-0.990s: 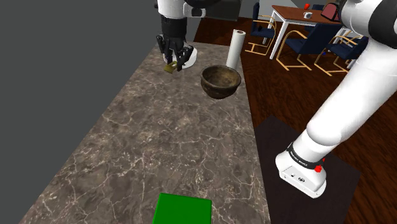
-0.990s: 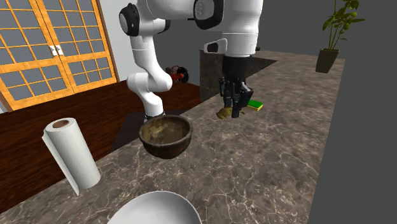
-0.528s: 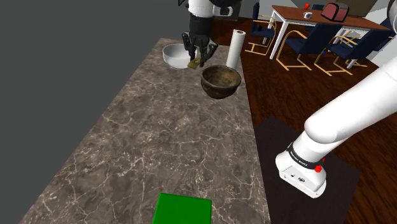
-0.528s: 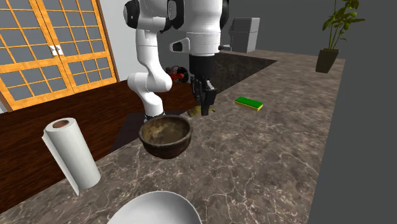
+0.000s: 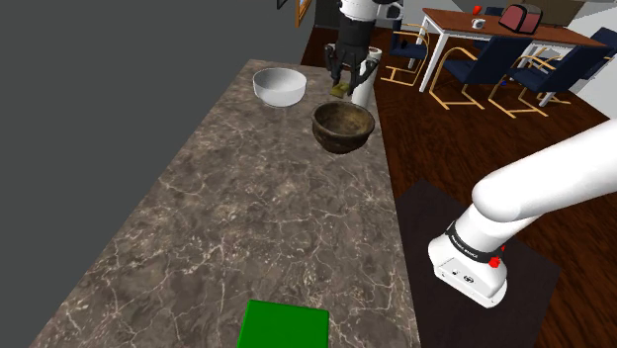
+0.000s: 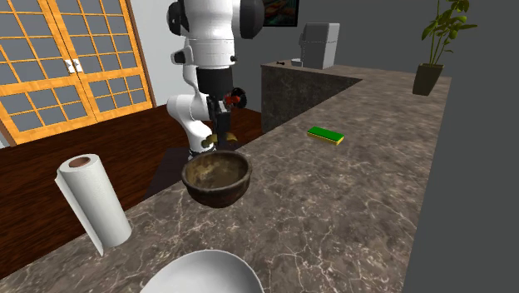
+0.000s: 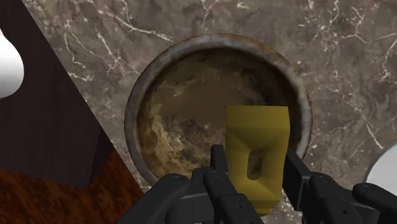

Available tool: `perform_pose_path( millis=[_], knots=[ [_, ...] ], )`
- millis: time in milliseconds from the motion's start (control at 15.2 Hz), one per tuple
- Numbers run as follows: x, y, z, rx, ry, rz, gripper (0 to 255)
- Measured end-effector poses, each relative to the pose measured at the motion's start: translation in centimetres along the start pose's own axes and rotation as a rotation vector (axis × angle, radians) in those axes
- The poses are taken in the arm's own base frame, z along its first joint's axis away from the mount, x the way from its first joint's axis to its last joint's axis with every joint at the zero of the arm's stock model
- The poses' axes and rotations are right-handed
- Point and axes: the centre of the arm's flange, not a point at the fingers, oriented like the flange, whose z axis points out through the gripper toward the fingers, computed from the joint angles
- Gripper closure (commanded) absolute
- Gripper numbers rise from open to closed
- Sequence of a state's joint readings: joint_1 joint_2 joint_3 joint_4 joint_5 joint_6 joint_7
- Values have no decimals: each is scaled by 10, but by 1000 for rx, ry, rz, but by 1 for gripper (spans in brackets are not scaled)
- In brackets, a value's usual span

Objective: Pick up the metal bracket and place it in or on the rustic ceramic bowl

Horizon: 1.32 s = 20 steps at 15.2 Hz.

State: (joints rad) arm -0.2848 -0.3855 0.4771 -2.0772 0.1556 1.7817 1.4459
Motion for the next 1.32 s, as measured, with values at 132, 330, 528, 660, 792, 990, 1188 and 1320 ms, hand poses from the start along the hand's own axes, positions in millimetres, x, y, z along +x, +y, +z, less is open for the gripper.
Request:
perform_pose_path(
  millis=[132,330,528,660,792,990,1188,1320],
  knots=[
    [10,8,6,0,-1,-1,255],
    [11,10,22,0,-2,-1,255],
    [12,10,36,0,-2,-2,255],
    [12,11,47,0,-2,-2,255],
    [11,13,58,0,-2,-2,255],
    [10,12,74,0,-2,-2,255],
    [11,13,80,0,-2,-2,255],
    [11,13,80,0,-2,-2,255]
  ],
)
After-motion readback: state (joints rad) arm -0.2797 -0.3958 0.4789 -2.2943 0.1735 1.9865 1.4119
